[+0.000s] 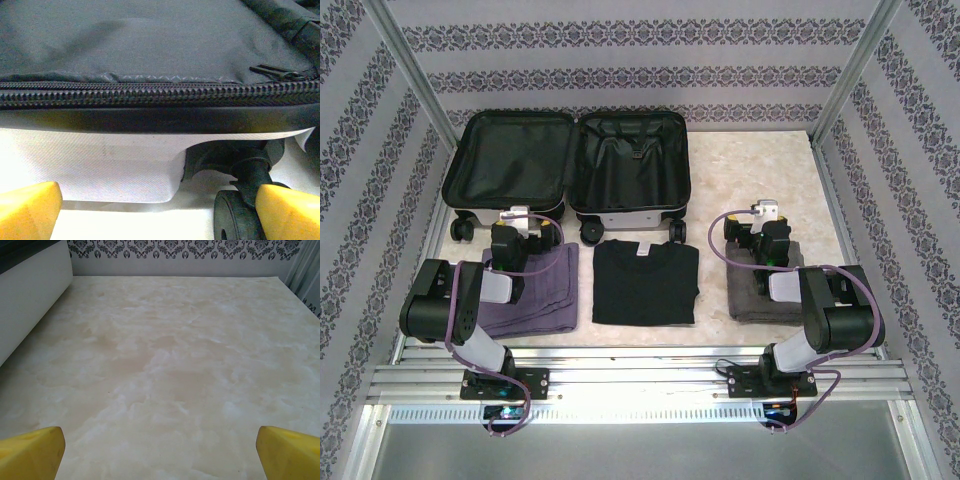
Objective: Pack the luggage
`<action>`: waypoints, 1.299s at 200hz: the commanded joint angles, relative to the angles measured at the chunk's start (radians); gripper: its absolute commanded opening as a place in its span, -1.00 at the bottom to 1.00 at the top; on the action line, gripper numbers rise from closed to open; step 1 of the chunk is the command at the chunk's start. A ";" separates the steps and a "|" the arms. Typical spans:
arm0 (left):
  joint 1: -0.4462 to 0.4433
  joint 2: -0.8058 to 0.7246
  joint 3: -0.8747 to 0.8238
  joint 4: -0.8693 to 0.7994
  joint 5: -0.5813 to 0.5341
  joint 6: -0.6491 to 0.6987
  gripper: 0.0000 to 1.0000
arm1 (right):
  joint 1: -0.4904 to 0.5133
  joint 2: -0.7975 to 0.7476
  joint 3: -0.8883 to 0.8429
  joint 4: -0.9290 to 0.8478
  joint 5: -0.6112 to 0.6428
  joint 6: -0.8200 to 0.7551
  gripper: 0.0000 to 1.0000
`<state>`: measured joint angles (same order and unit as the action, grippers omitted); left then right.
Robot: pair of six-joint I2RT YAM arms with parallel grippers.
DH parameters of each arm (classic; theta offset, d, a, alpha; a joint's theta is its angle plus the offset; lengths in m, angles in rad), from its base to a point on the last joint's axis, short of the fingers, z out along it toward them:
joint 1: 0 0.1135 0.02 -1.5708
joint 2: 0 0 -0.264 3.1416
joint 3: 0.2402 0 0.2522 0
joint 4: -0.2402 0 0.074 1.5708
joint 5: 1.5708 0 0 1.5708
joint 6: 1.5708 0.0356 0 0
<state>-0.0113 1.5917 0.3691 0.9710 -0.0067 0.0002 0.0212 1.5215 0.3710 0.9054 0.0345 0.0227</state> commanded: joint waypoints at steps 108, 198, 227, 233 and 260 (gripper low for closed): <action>0.002 -0.662 0.047 -0.548 -0.318 -0.282 0.99 | 0.029 -0.353 0.174 -0.419 0.157 0.076 0.95; -0.050 -0.593 0.573 -1.498 0.044 -0.574 1.00 | 0.114 -0.430 0.370 -0.998 -0.294 0.464 0.81; -0.136 -0.472 0.653 -1.691 0.115 -0.580 0.96 | 0.204 -0.438 0.296 -1.094 -0.325 0.528 0.75; -0.175 -0.449 0.650 -1.702 0.134 -0.588 0.95 | 0.221 -0.435 0.280 -1.104 -0.330 0.542 0.74; -0.392 -0.316 0.645 -1.702 0.183 -0.610 0.89 | 0.298 -0.397 0.227 -1.125 -0.343 0.593 0.65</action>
<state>-0.2508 1.1934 0.9905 -0.5949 0.0780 -0.5640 0.2691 1.0977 0.6361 -0.1501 -0.2630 0.5293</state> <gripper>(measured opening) 0.966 0.836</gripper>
